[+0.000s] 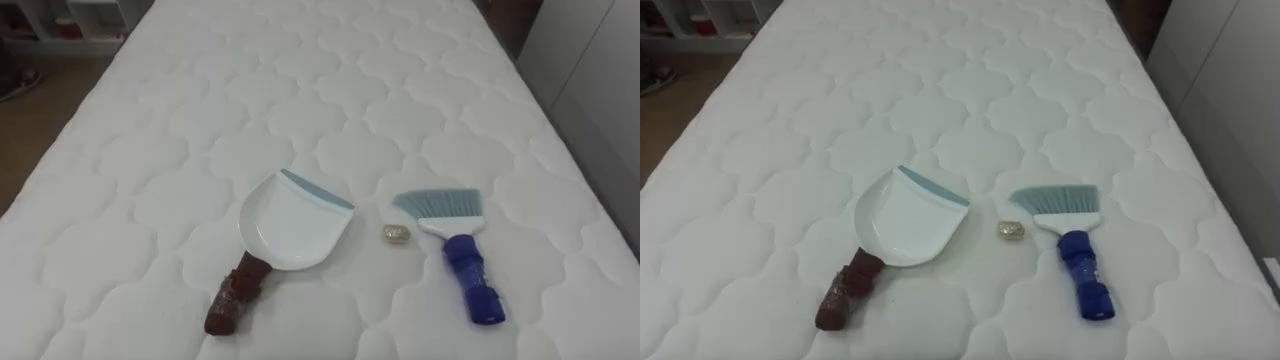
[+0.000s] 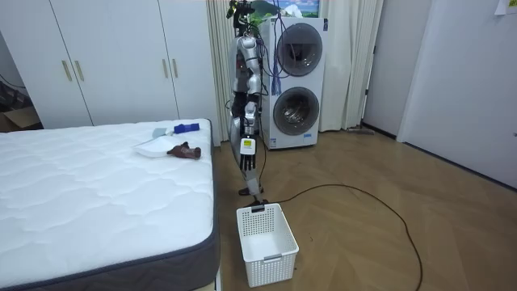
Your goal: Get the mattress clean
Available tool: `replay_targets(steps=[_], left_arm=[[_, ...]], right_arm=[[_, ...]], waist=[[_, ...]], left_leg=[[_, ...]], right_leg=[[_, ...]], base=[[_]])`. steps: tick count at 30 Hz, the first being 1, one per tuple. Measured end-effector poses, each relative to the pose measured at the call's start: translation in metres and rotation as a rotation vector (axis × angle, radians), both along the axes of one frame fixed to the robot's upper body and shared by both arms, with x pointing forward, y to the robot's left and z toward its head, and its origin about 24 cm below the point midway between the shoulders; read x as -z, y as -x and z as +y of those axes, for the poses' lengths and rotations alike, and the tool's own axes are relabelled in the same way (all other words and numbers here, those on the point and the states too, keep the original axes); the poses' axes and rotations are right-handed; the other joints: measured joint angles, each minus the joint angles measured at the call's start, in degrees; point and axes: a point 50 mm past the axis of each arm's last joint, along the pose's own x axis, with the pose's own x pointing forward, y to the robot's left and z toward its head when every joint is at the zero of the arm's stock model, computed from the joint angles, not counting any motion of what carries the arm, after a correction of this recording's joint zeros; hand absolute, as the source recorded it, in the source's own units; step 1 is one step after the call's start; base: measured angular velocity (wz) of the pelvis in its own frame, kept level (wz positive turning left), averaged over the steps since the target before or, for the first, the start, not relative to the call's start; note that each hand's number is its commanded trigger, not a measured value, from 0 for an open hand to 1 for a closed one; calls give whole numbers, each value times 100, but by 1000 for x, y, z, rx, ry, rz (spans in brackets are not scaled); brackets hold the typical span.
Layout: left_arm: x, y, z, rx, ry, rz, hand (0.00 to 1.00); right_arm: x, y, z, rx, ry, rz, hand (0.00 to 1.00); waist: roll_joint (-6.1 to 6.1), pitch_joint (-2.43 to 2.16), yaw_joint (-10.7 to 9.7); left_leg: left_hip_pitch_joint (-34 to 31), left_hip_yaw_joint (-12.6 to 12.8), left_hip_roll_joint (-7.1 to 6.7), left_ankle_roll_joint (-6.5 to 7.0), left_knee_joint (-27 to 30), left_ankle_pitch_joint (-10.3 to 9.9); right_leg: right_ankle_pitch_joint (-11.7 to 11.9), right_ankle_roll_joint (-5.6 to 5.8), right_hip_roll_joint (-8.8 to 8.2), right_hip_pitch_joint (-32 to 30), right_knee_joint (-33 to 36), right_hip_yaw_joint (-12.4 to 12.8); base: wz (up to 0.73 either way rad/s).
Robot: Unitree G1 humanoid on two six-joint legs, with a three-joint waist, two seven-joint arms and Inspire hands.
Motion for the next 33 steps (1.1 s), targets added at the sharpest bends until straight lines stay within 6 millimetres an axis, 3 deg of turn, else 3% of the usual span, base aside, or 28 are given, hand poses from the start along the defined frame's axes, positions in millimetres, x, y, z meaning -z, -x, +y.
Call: replay_targets(steps=[18,24,29,33], left_arm=[[-1,-8,1,5,-22,-41,0],[-13,-38,16,-49,-190,-266,0],[-40,-88,22,-43,-324,-584,0],[-54,-109,23,-52,-383,-734,0]], right_arm=[[-1,-4,-1,9,12,-30,0],[-1,-8,-2,9,36,-83,0],[-4,-24,-3,-9,44,-170,0],[-5,-33,-1,-21,31,-218,0]], waist=[[55,3,-6],[48,9,-3],[16,9,21],[6,-3,3]], left_leg=[[-88,-42,-12,10,1,-7],[-104,-131,-19,8,2,-5],[-148,-132,-34,8,4,-5],[-154,-143,-39,8,3,-5]], right_leg=[[-3,8,10,7,-63,-69],[1,3,2,38,-78,-116],[-3,6,11,-9,-97,-152],[-2,7,10,-9,-97,-154]], base=[[2],[7],[2],[1]])
